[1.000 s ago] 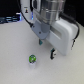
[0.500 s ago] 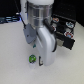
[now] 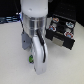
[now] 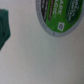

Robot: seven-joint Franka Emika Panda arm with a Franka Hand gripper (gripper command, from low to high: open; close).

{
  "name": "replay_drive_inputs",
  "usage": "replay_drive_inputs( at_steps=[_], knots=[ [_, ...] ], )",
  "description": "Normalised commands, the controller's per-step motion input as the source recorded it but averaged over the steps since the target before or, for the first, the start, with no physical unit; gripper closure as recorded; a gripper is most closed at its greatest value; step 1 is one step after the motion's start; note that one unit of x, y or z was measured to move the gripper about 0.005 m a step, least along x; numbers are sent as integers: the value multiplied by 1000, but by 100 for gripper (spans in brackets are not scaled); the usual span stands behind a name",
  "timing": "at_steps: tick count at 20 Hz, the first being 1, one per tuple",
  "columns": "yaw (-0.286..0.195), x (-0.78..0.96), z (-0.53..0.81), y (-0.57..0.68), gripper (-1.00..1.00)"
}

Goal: Open the kcup holder, insert the kcup into the holder, and close the kcup holder

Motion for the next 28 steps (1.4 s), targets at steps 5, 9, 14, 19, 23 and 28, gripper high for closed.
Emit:
replay_drive_inputs(
  at_steps=[5, 9, 14, 19, 23, 28],
  knots=[
    [-27, -90, -64, -273, -100],
    [-28, -60, -50, -173, -100],
    [-28, 120, -53, -95, -100],
    [-30, 168, -3, -47, -100],
    [-36, 218, 15, -25, -100],
    [-31, 210, 18, -21, -100]
  ],
)
